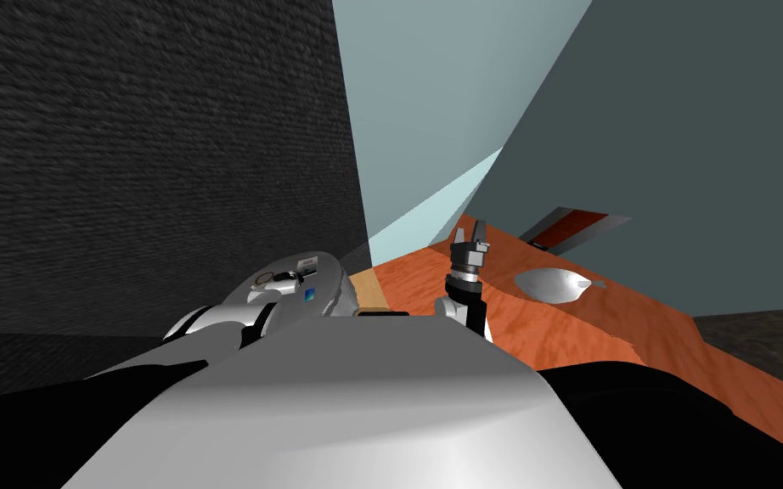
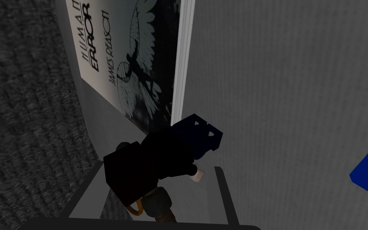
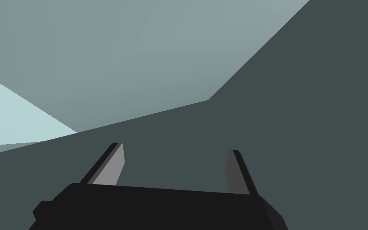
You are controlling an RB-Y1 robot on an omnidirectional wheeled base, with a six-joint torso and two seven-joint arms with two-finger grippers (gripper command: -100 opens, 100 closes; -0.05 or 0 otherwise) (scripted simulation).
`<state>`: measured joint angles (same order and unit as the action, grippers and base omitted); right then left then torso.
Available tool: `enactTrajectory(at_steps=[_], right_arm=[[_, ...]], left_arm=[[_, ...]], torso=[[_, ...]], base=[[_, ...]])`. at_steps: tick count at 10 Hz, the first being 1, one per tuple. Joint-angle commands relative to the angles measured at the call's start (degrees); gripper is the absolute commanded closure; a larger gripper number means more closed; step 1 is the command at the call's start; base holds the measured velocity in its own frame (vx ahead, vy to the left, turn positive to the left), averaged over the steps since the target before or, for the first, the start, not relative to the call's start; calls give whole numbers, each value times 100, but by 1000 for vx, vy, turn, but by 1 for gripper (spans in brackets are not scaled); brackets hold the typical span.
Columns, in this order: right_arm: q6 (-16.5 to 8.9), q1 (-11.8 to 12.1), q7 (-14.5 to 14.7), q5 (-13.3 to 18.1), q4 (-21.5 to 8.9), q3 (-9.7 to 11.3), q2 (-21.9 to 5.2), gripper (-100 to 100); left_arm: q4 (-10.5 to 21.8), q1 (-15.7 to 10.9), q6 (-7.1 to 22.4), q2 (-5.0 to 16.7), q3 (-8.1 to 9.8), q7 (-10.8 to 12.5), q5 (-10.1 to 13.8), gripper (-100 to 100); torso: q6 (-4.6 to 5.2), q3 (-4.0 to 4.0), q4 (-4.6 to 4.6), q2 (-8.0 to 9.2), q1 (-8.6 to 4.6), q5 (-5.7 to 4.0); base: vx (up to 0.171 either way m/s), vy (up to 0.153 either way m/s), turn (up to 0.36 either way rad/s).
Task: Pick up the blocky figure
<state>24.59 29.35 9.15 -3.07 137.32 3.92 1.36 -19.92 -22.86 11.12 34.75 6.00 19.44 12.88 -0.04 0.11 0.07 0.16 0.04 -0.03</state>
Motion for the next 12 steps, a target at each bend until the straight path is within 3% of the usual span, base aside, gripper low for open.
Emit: enactTrajectory(at_steps=[1,2,4,5,7,8,11,12], right_arm=[[0,0,0,0,0,0,0,0],[0,0,0,0,0,0,0,0],[0,0,0,0,0,0,0,0],[0,0,0,0,0,0,0,0],[0,0,0,0,0,0,0,0],[0,0,0,0,0,0,0,0],[0,0,0,0,0,0,0,0],[0,0,0,0,0,0,0,0]], left_arm=[[0,0,0,0,0,0,0,0],[31,108,44,79,144,-286,286,100],[31,108,44,79,144,-452,401,100],[25,180,64,128,329,-635,614,100],[25,180,64,128,329,-852,691,100],[19,253,84,177,515,-1024,931,100],[19,253,84,177,515,-1251,981,100],[12,325,104,226,700,-1456,1236,100]], torso=[[0,0,0,0,0,0],[0,0,0,0,0,0],[-3,1,-2,3,-7,2],[-1,0,-1,2,-5,0],[-1,2,1,2,-7,0],[0,1,0,1,-5,-1],[-1,1,1,2,-5,-2],[1,1,0,2,-4,-3]], base=[[0,0,0],[0,-24,-72],[-3,-22,0],[-3,-23,-65],[0,-16,-15],[3,-25,-77],[2,-11,-6],[2,-21,-74]])
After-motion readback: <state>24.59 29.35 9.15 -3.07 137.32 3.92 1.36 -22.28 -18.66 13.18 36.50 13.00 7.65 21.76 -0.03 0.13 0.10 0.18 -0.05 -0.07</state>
